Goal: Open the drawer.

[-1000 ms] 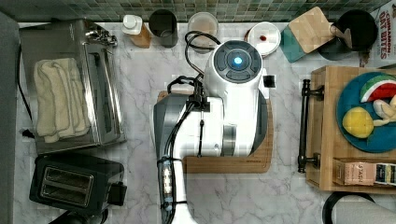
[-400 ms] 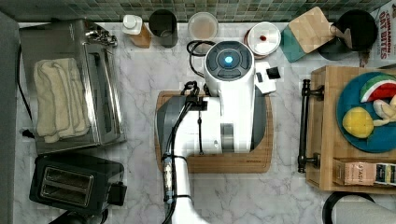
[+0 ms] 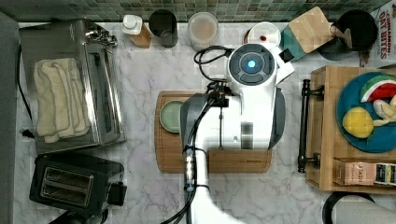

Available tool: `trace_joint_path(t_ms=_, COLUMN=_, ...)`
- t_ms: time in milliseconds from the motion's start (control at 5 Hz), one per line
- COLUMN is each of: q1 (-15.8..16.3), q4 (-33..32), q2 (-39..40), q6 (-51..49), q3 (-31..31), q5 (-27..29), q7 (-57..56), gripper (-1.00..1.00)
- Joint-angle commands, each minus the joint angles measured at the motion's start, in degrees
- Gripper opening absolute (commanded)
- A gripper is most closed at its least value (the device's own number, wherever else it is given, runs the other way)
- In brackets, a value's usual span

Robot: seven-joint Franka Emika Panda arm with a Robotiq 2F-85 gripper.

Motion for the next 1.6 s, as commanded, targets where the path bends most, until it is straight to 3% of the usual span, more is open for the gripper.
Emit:
trace_joint_path(t_ms=200, q1=-7.5, q4=0.8, q2=5.5, q6=6.1, q3=-5.5, q5=-2.0, q7=-10.4, gripper=1.00)
trace_joint_path(t_ms=600, q1=-11.9, q4=-7.5, q2=2.9, q6=17.7, q3=-4.4, q5=-4.8, q7=-13.9, gripper=1.00)
trace_joint_path(t_ms=1200, q1=-12.3, q4=-14.4, q2=3.0, q6=24.7, q3=-4.1, q5=-4.5, q7=-15.0, gripper=1.00)
trace_joint_path(t_ms=1600, q1=-12.9, q4=-12.0, q2=7.6, q6=26.2, q3=-4.9, q5=-9.1, q7=-15.6, gripper=1.00)
